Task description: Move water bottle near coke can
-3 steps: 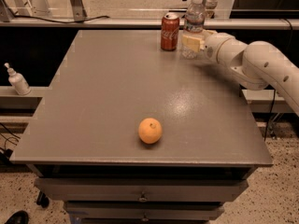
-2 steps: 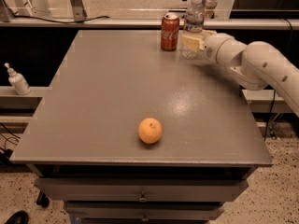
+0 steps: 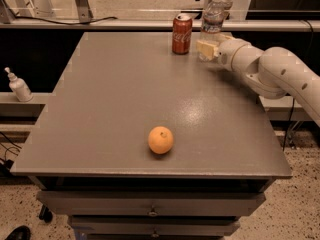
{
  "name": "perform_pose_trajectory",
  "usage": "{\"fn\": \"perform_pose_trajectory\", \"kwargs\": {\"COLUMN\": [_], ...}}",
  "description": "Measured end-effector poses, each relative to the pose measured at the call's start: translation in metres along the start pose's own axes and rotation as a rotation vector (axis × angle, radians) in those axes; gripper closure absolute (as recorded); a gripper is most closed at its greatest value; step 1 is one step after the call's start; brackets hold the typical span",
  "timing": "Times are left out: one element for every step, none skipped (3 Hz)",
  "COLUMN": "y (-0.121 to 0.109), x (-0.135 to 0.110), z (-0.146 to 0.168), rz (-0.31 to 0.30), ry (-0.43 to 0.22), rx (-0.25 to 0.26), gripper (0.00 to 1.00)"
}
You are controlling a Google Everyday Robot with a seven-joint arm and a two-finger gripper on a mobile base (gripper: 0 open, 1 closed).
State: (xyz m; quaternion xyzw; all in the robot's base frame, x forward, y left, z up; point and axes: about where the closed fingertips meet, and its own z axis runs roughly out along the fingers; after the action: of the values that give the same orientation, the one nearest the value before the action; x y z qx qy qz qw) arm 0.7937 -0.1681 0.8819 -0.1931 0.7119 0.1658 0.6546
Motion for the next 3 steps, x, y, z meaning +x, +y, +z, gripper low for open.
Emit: {"fn": "perform_pose_trajectory", "kwargs": {"y": [0.000,-0.002,-0.012], "x": [0.002,-0.001,-0.009], "z": [-0.001,-0.009,-0.035], "rz": [0.003,0.004,-0.002], "ry": [0.002,-0.004,-0.017], "rx": [0.001,0.001,0.027], "gripper": [0.00,0.00,0.00]}}
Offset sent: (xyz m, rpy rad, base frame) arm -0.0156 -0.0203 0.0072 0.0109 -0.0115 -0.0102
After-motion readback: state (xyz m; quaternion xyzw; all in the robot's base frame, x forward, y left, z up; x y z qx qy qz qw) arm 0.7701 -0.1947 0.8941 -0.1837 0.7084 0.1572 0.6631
